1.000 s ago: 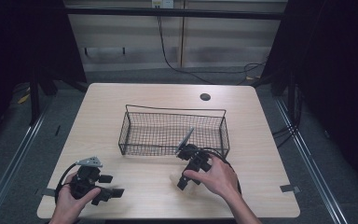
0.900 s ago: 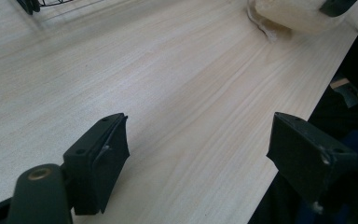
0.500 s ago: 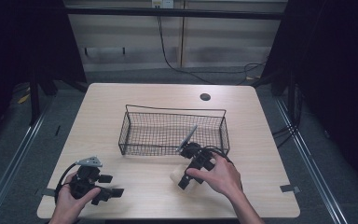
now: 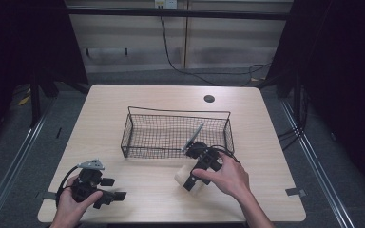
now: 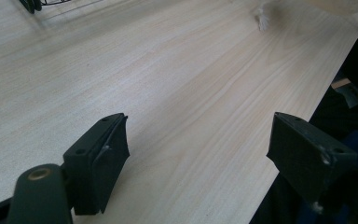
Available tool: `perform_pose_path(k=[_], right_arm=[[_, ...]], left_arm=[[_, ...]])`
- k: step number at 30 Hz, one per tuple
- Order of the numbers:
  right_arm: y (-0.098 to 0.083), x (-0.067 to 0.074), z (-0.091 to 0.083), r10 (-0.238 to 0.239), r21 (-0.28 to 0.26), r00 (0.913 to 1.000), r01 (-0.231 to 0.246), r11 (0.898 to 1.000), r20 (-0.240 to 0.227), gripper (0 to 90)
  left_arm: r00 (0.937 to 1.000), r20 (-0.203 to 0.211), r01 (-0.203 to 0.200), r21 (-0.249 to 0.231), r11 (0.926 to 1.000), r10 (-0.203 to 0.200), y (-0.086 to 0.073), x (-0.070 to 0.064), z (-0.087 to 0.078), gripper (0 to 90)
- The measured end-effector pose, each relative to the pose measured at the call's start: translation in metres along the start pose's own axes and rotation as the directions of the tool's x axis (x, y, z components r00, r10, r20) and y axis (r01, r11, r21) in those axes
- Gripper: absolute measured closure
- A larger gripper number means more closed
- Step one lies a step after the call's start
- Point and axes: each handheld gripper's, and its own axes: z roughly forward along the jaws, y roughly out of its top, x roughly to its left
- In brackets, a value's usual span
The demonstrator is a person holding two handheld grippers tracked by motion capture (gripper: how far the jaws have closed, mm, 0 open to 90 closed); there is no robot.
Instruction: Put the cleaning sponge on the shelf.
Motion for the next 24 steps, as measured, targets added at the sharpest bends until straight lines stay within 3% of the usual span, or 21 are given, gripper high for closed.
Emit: perform_pose_path(k=[12,24], right_arm=[[0.002,0.003,-0.016,-0.022,-0.015,0.9998,0.022,1.0,0.005,25.0],[0.002,0.005,-0.031,-0.011,-0.032,0.9999,0.011,0.999,-0.004,25.0]], left_arm=[[1.0,0.0,-0.004,0.004,1.0,0.004,0.0,0.0,0.0,19.7],[1.0,-0.002,-0.001,0.004,1.0,0.001,0.0,0.0,0.001,19.7]])
